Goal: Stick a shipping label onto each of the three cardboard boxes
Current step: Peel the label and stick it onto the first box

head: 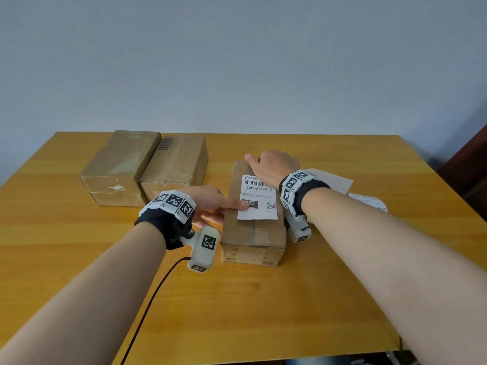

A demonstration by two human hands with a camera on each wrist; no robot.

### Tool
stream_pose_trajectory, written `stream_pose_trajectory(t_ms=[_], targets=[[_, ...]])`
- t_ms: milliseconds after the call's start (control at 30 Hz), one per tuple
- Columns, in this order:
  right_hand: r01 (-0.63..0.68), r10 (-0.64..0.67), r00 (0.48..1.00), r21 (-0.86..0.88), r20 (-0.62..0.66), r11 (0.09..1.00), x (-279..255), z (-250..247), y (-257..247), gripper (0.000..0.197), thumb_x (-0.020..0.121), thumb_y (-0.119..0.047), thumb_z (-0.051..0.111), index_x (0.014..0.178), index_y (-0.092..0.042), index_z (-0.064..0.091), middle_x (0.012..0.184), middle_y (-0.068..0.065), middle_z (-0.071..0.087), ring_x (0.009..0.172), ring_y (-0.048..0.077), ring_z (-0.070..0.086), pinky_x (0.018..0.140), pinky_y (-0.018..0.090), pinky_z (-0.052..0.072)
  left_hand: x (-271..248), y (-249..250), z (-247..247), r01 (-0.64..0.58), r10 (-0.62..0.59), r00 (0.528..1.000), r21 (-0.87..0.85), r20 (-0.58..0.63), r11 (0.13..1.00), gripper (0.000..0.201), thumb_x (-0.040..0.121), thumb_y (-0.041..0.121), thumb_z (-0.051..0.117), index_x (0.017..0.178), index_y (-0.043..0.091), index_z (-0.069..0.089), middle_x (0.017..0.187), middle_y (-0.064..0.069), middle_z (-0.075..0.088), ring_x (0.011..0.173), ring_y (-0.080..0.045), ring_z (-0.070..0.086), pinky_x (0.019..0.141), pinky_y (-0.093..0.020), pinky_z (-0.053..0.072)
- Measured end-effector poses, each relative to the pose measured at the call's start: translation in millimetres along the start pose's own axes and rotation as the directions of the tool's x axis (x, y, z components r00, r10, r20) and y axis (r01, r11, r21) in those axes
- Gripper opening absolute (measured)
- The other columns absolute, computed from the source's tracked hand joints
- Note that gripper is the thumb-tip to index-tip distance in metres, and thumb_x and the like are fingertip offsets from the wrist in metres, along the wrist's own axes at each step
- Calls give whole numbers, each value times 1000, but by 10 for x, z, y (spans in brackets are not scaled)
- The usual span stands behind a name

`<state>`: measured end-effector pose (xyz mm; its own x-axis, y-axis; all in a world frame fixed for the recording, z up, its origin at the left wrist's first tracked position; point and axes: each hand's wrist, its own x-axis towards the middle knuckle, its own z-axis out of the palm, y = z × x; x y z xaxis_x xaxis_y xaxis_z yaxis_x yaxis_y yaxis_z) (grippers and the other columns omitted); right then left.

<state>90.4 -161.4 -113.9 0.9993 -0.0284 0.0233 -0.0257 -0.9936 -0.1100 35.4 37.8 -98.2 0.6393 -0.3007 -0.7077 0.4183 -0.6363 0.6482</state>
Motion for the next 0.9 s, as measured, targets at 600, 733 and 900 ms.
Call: stream_pose_trajectory(t_ms=[600, 733, 900], targets=[[40, -28, 992, 92, -126, 995, 137, 0, 113, 65, 111, -49, 32, 58, -12, 41, 56, 2, 45, 51, 24, 45, 54, 30, 33, -89, 18, 51, -30, 29, 999, -40, -23, 999, 40, 82, 42, 81, 109, 14, 72, 97, -3, 80, 82, -14, 77, 59, -27, 60], [57, -40, 990, 127, -135, 990, 146, 16, 142, 64, 111, -50, 33, 61, -11, 45, 55, 2, 43, 51, 25, 45, 54, 31, 36, -117, 9, 59, -34, 33, 999, -31, -36, 999, 43, 81, 48, 81, 108, 15, 72, 98, -2, 80, 92, -16, 77, 78, -36, 62], [89, -88, 996, 202, -14, 975, 21, -48, 274, 68, 107, -63, 26, 99, -7, 64, 83, 3, 71, 69, 30, 65, 65, 36, 50, -168, -30, 30, -36, 43, 996, 89, -76, 995, 61, 81, 69, 70, 115, 18, 70, 98, 8, 80, 101, -18, 75, 102, -54, 52]])
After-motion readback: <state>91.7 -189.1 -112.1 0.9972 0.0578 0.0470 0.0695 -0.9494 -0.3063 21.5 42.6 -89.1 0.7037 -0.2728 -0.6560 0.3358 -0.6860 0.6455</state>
